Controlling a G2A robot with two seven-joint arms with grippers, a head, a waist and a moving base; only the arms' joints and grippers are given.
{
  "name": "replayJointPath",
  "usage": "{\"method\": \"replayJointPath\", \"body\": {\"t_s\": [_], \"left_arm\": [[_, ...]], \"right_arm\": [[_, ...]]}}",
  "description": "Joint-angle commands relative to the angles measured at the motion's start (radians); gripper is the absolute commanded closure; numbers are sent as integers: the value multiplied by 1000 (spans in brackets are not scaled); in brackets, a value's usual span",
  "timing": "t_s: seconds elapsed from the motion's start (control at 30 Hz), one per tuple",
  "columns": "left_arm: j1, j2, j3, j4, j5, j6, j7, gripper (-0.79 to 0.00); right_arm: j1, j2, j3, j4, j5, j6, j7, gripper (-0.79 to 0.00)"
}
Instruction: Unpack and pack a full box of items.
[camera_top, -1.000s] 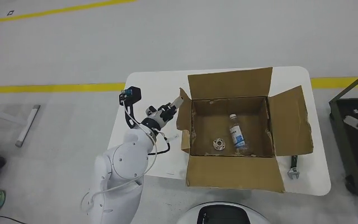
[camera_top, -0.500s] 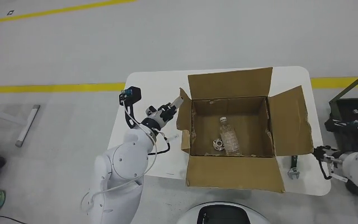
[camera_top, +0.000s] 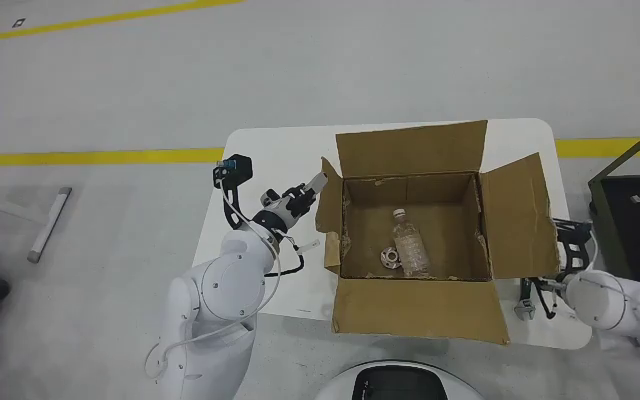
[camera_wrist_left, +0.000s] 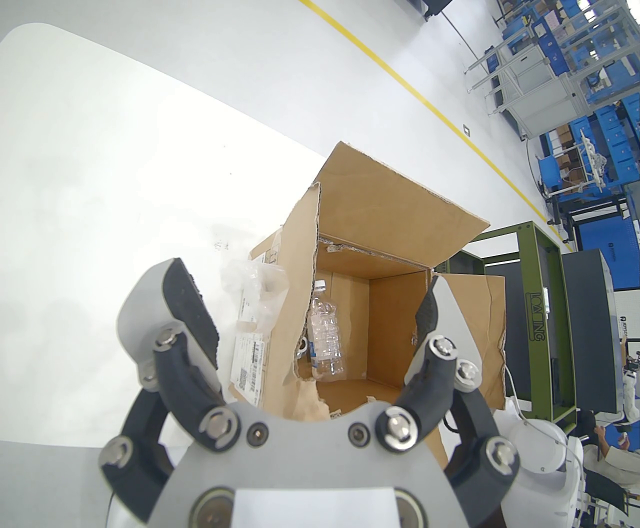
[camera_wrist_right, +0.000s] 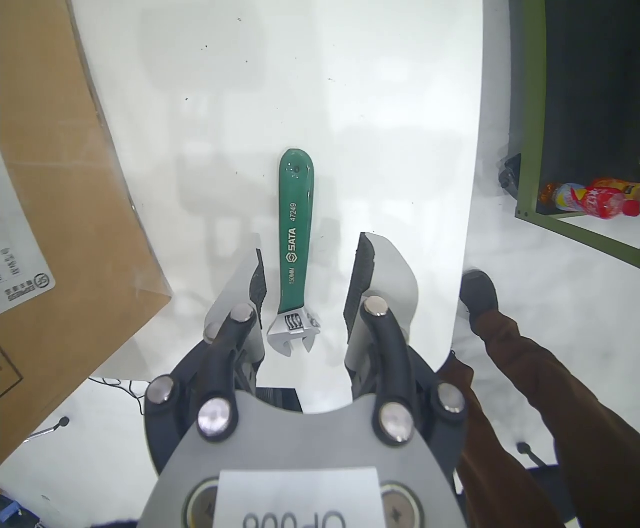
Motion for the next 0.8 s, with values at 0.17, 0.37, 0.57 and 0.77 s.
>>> {"method": "replayJointPath", "body": {"t_s": [0.17, 0.37, 0.57, 0.77], "left_arm": [[0, 0, 0, 0, 0, 0, 0, -785], [0, 0, 0, 0, 0, 0, 0, -785], [0, 0, 0, 0, 0, 0, 0, -785], [0, 0, 0, 0, 0, 0, 0, -785]], "right_arm": [[33, -2, -37, 43, -24, -1, 10, -376], [52, -4, -55, 76, -30, -9, 13, -317], [70, -5, -66, 95, -34, -13, 18, -305], [83, -7, -78, 105, -39, -17, 21, -175]]}}
